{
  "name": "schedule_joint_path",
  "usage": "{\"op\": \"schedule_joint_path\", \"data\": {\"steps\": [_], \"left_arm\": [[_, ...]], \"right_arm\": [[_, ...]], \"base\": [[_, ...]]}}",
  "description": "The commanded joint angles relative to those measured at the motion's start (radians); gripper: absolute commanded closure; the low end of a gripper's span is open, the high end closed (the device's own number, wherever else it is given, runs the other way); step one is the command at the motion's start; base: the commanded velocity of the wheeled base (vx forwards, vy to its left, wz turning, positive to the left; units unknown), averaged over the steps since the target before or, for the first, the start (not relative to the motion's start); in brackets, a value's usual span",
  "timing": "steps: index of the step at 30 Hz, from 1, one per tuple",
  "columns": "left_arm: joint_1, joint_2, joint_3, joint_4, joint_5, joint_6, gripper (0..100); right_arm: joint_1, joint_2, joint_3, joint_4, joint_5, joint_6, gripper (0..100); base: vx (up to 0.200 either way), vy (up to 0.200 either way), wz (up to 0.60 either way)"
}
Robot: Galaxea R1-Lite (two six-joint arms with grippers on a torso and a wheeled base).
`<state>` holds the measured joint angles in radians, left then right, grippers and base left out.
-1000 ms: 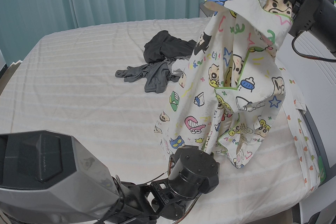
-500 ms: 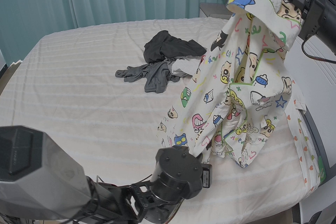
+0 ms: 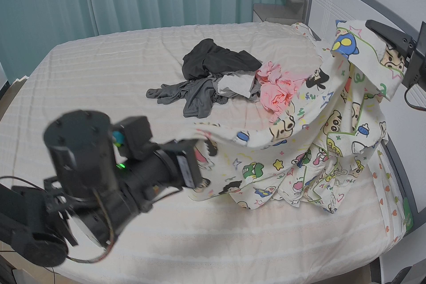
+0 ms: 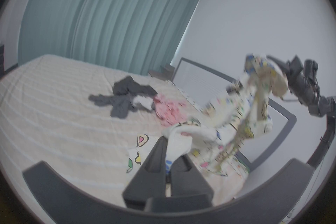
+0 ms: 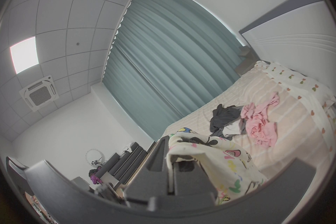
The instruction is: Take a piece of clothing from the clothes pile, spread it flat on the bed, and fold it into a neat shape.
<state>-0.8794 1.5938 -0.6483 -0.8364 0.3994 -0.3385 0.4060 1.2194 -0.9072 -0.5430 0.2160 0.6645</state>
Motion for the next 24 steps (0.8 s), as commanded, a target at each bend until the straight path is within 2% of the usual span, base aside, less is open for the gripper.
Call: {"op": "schedule_joint_path", "data": {"steps": [1,6,12,17,24], "left_arm": [[0.166,-0.226,-0.083,0.066,-0.034,0.095,100],[0.258,-0.261,-0.209,0.091,-0.043,0.099,100],[0.266,-0.285,-0.309,0.095,-0.042,0.102,100],[0.264,-0.288,-0.306,0.089,-0.03,0.125,100],[0.263,-0.316,-0.215,0.082,-0.025,0.122,100]], "right_arm": [[-0.072,-0.098,0.079,0.0,0.0,-0.006,100],[-0.068,-0.109,0.045,-0.006,0.002,-0.008,100],[-0.064,-0.113,-0.03,-0.006,0.005,-0.009,100],[-0.055,-0.136,-0.021,-0.003,0.019,-0.008,100],[-0.042,-0.164,0.039,-0.005,0.028,-0.008,100]], "base": [[0.0,0.0,0.0],[0.0,0.0,0.0],[0.0,0.0,0.0],[0.0,0.0,0.0],[0.0,0.0,0.0]]}}
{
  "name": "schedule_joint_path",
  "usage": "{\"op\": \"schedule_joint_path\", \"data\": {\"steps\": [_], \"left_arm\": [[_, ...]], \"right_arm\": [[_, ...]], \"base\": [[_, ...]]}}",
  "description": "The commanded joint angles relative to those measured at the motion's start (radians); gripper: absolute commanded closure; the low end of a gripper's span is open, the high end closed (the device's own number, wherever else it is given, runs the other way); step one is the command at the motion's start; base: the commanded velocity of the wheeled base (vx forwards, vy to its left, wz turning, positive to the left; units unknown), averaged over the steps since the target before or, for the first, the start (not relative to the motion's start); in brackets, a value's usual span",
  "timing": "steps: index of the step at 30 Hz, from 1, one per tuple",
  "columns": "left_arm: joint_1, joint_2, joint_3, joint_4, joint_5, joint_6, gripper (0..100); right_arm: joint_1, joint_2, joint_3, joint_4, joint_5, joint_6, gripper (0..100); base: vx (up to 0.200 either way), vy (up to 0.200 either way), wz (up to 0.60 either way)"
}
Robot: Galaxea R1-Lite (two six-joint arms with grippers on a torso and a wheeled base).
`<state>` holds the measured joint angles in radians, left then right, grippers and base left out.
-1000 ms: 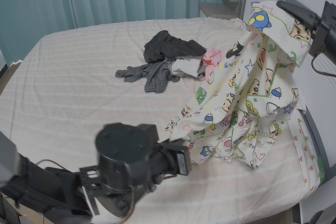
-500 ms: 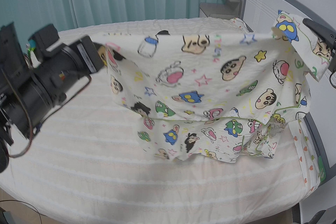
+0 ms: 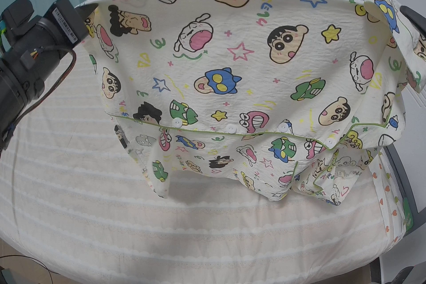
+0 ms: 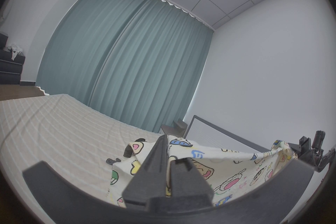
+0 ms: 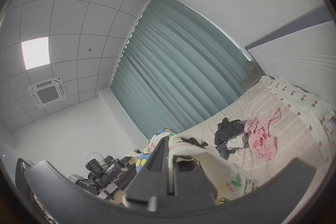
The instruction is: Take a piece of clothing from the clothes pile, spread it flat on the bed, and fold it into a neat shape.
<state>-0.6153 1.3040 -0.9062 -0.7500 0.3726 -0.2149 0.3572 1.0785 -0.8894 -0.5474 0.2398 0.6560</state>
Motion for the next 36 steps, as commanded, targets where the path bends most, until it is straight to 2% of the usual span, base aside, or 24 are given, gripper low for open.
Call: {"op": "schedule_joint_path", "data": {"steps": [1,4,16,31,36], "left_arm": [[-0.003,-0.032,0.053,-0.005,0.002,-0.001,100],[-0.006,-0.042,0.069,-0.005,0.002,0.0,100],[-0.006,-0.065,0.093,-0.002,0.003,0.0,100],[-0.006,-0.098,0.15,-0.005,0.0,-0.001,100],[-0.007,-0.123,0.151,-0.002,-0.001,-0.003,100]], "right_arm": [[0.008,-0.025,0.02,0.0,0.01,0.002,100],[0.009,-0.023,0.015,0.0,0.018,0.002,100],[0.011,-0.026,-0.019,0.0,0.046,0.005,100],[0.011,-0.048,-0.019,0.003,0.059,0.007,100],[0.019,-0.048,0.001,0.004,0.059,0.008,100]], "base": [[0.0,0.0,0.0],[0.0,0.0,0.0],[-0.2,0.0,0.0],[0.0,0.0,0.0],[-0.2,0.2,0.0]]}}
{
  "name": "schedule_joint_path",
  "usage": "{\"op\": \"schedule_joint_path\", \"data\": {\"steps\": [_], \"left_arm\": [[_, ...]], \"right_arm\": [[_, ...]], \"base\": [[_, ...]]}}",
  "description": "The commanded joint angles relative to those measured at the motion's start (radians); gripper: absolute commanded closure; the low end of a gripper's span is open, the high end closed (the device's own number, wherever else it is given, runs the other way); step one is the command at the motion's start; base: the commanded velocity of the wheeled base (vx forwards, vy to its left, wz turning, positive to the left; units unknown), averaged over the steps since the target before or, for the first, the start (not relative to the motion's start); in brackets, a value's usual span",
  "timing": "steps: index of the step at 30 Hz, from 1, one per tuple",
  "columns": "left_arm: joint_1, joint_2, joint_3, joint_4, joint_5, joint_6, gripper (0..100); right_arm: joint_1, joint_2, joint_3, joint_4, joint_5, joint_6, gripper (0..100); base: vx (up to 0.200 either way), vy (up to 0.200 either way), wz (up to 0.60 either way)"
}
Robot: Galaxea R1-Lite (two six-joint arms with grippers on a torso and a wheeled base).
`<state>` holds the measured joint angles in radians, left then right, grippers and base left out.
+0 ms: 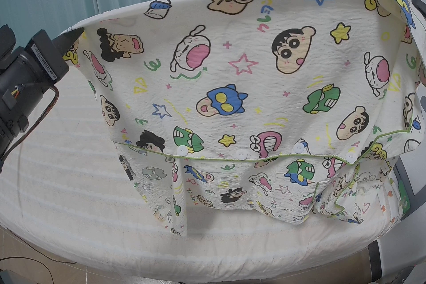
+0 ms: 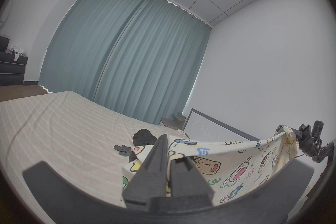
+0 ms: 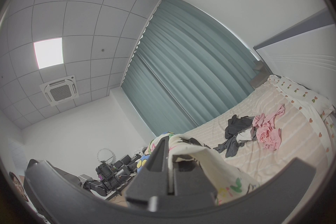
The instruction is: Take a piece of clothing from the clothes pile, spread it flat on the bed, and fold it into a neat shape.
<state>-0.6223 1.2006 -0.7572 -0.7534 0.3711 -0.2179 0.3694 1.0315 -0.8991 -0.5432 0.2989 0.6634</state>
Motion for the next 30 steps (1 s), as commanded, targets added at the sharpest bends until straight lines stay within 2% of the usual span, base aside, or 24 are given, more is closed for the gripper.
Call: {"op": "schedule_joint_path", "data": {"steps": [1,13,30], "left_arm": [[0.0,-0.019,0.003,0.002,0.0,0.0,100],[0.013,-0.029,0.021,0.006,-0.003,0.002,100],[0.026,-0.01,0.029,0.011,-0.009,0.003,100]], "right_arm": [[0.006,-0.001,0.011,0.0,0.0,0.001,100],[0.016,0.002,0.016,0.0,0.002,0.002,100],[0.016,0.009,0.023,0.0,0.003,0.002,100]], "base": [[-0.2,0.2,0.0],[-0.2,0.2,0.0],[0.0,0.0,0.0]]}}
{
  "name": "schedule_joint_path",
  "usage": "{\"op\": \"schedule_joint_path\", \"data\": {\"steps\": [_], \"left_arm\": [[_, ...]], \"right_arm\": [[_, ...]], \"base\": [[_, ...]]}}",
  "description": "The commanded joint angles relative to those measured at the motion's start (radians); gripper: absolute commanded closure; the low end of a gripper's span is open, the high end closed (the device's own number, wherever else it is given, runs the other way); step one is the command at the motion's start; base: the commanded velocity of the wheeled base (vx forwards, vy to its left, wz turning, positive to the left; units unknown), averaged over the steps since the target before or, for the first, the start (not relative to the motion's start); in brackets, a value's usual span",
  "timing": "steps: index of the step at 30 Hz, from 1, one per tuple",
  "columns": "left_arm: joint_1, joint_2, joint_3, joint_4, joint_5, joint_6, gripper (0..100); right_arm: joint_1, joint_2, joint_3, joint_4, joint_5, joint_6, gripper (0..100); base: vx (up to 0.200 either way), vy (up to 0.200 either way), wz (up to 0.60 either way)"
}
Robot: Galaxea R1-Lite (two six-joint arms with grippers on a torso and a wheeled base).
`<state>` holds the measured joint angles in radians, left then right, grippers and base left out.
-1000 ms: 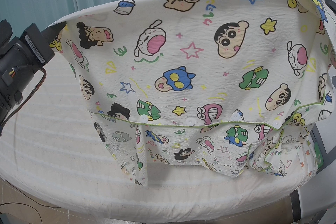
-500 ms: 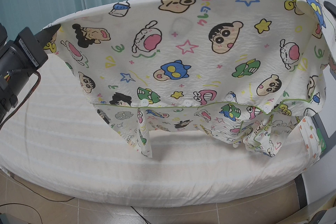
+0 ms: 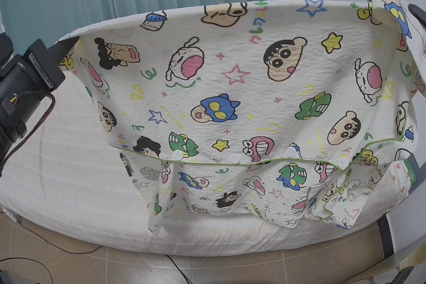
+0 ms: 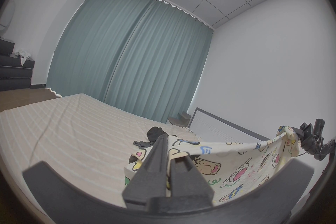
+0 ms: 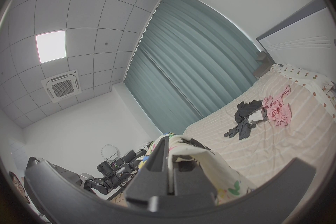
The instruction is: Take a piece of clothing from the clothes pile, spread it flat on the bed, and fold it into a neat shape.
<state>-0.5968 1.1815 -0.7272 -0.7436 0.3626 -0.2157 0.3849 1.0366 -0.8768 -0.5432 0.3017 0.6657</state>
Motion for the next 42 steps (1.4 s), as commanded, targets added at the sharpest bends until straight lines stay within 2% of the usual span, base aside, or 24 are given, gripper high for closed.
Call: {"op": "schedule_joint_path", "data": {"steps": [1,16,37,42], "left_arm": [[0.0,0.01,-0.001,0.001,0.001,0.001,100],[0.002,0.038,0.0,0.0,-0.001,0.003,100],[0.002,0.026,0.017,0.003,0.001,0.001,100],[0.003,0.029,0.02,0.003,0.001,0.003,100]], "right_arm": [[0.0,0.003,0.001,0.0,0.0,0.0,100],[0.005,0.003,0.001,0.0,0.005,0.0,100],[0.005,0.014,0.012,0.0,0.005,0.0,100],[0.005,0.011,0.018,0.0,0.005,0.0,100]], "base": [[0.0,0.0,0.0],[0.2,0.0,0.0],[0.0,0.0,0.0],[0.0,0.2,0.0]]}}
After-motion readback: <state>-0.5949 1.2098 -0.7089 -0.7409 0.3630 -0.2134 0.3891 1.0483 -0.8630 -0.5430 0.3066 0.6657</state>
